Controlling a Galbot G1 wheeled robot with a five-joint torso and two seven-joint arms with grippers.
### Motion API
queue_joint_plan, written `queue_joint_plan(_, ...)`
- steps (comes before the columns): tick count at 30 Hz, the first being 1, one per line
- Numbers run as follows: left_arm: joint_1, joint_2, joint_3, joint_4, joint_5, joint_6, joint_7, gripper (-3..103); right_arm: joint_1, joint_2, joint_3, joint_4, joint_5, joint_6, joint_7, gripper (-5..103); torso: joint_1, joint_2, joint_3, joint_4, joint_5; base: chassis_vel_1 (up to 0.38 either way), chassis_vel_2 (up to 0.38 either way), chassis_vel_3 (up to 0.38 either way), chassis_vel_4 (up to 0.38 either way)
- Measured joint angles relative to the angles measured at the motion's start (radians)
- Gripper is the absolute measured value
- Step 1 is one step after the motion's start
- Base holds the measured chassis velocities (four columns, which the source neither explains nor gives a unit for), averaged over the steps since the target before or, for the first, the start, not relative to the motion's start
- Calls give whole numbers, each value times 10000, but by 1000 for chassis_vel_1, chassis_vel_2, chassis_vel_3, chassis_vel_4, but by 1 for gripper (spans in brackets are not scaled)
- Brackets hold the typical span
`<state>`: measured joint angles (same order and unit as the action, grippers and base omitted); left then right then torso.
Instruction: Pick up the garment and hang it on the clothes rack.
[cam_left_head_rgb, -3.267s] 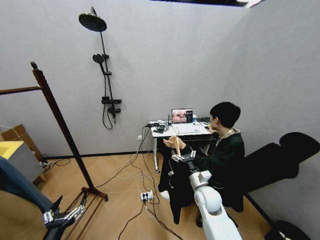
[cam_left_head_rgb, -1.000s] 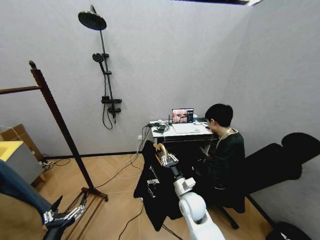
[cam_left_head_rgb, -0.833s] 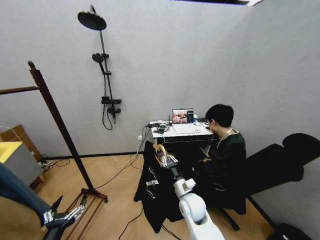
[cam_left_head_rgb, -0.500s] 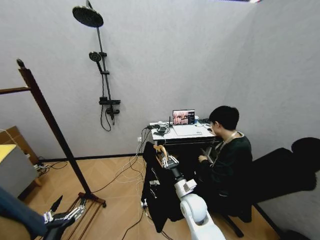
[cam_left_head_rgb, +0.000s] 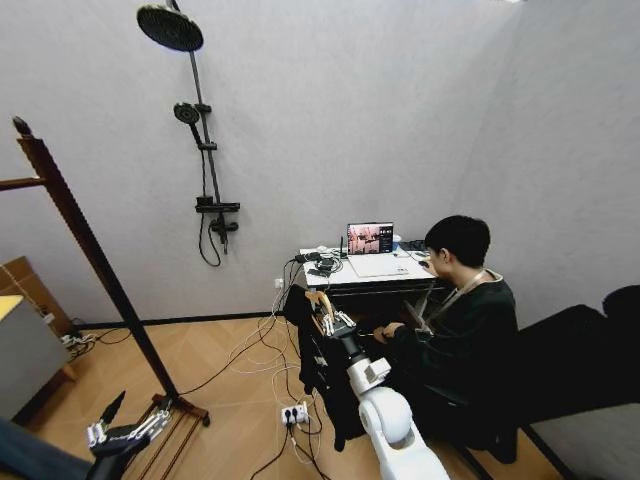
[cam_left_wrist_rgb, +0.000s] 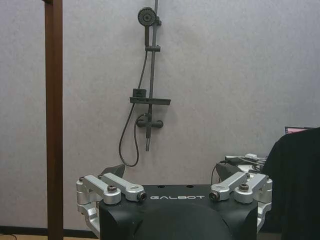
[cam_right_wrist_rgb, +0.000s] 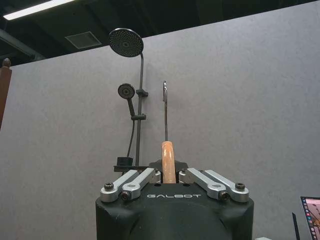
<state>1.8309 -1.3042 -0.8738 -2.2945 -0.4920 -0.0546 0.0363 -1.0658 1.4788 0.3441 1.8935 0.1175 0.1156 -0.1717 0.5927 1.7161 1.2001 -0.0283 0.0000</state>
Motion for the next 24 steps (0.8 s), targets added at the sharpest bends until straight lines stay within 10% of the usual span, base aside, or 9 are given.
queue_joint_plan(24,0,0,0,0,0,0,1,100,1140,-166,-1170,-662,433,91,-411,10,-235,-489,-248,0,0,-50,82,79,-47)
